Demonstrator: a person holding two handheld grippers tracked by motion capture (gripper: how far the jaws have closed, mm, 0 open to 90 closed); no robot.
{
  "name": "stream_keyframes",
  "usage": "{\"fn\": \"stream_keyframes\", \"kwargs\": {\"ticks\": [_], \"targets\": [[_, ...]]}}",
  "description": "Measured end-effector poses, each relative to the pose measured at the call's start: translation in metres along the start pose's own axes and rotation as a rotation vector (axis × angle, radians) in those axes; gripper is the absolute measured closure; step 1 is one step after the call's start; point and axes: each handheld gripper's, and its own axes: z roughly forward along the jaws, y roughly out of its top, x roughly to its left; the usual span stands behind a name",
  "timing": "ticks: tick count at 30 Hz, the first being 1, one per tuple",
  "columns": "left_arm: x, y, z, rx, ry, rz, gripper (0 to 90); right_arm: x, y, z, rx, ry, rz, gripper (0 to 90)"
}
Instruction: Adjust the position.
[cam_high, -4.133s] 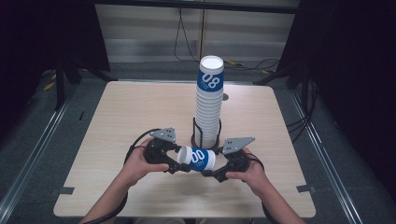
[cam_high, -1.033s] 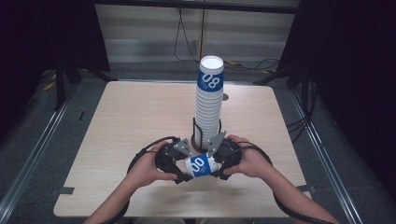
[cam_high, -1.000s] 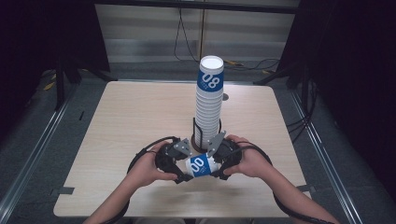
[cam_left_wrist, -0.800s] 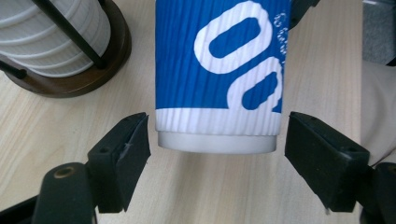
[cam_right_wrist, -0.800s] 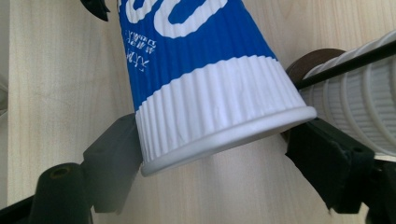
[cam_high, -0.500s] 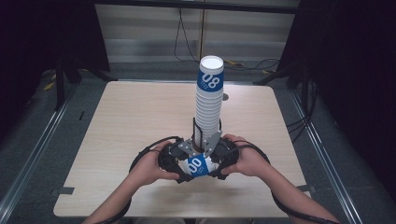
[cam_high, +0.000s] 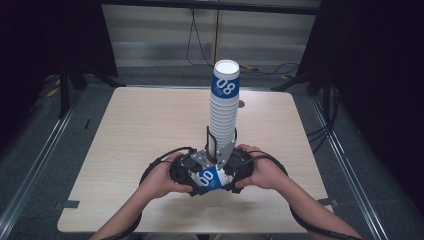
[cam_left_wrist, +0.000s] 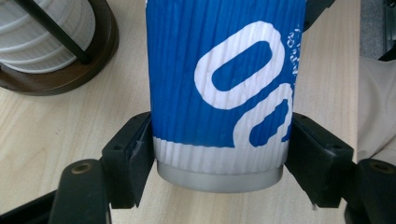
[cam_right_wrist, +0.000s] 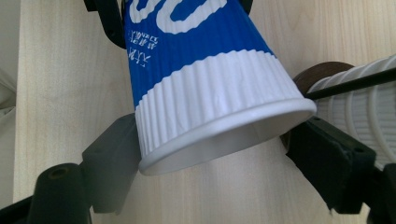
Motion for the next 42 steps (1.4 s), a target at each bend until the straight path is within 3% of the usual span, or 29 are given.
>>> {"fn": "stream_keyframes", "kwargs": {"ticks": [3,10,26,35,42], "targets": [[0.000,0.000,0.002,0.016,-0.006,-0.002,29.1,0.001,0.001,0.001,0.002,-0.003,-0.003,18.3],[0.001,-0.003,0.003,0.002,-0.020,0.003,30.0,0.002,0.002,-0.001,-0.021,0.008,-0.022,18.2],[0.000,-0.007,-0.005,-0.043,-0.011,0.026,30.5,0.001,-0.003,-0.002,-0.081,0.015,0.004,14.9],[0.000,-0.010,-0.012,-0.081,-0.010,0.031,30.6,-0.001,-0.012,-0.002,-0.163,0.012,0.094,11.8],[0.003,-0.016,-0.016,-0.123,-0.023,0.016,30.6,-0.002,-0.024,-0.001,-0.262,0.028,0.151,11.9]]}}
